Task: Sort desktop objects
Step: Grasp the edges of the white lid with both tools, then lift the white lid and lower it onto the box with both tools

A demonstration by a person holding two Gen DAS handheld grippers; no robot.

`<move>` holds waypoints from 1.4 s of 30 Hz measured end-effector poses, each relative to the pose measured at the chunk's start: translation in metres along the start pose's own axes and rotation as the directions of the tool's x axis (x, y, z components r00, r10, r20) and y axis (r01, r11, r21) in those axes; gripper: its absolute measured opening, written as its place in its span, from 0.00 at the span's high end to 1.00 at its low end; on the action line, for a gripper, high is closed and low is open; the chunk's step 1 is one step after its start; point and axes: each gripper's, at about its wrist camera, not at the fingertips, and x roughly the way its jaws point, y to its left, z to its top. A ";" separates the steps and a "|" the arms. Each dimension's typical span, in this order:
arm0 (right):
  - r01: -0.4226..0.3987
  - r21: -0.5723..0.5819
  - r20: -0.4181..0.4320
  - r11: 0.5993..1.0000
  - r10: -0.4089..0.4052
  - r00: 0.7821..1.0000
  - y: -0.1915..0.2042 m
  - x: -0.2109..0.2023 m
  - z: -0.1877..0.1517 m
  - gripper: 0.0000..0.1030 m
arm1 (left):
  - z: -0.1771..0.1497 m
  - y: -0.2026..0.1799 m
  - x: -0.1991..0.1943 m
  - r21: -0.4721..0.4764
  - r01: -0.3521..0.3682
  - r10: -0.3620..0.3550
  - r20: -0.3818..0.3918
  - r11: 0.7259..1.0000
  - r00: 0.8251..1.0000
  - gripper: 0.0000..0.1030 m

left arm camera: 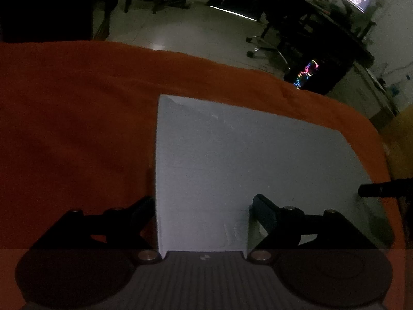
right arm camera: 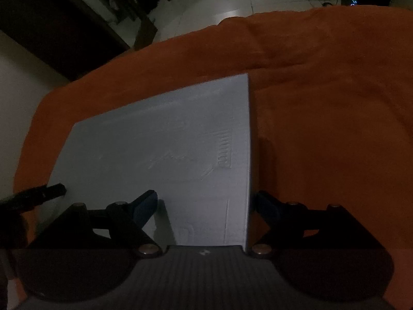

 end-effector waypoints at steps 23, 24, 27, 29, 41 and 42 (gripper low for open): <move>0.080 -0.103 0.023 0.991 -0.078 0.997 0.032 -0.060 -0.155 0.19 | -0.131 -0.026 -0.090 0.098 -0.091 0.093 -0.018 0.991 0.995 0.23; 0.078 -0.097 0.029 0.992 -0.076 0.997 0.032 -0.059 -0.157 0.19 | -0.136 -0.028 -0.090 0.106 -0.102 0.104 -0.012 0.989 0.995 0.23; 0.078 -0.093 0.010 0.993 -0.078 0.997 0.034 -0.057 -0.164 0.19 | -0.146 -0.033 -0.093 0.119 -0.120 0.121 -0.001 0.986 0.993 0.20; 0.077 -0.091 -0.001 0.993 -0.077 0.997 0.035 -0.058 -0.163 0.19 | -0.152 -0.036 -0.098 0.119 -0.120 0.122 -0.003 0.986 0.993 0.20; 0.122 -0.127 -0.114 0.984 -0.137 0.984 0.051 -0.054 -0.191 0.19 | -0.204 -0.057 -0.125 0.159 -0.127 0.138 -0.061 0.979 0.989 0.17; 0.122 -0.125 -0.123 0.985 -0.138 0.983 0.052 -0.055 -0.194 0.19 | -0.208 -0.059 -0.128 0.161 -0.126 0.138 -0.066 0.979 0.988 0.17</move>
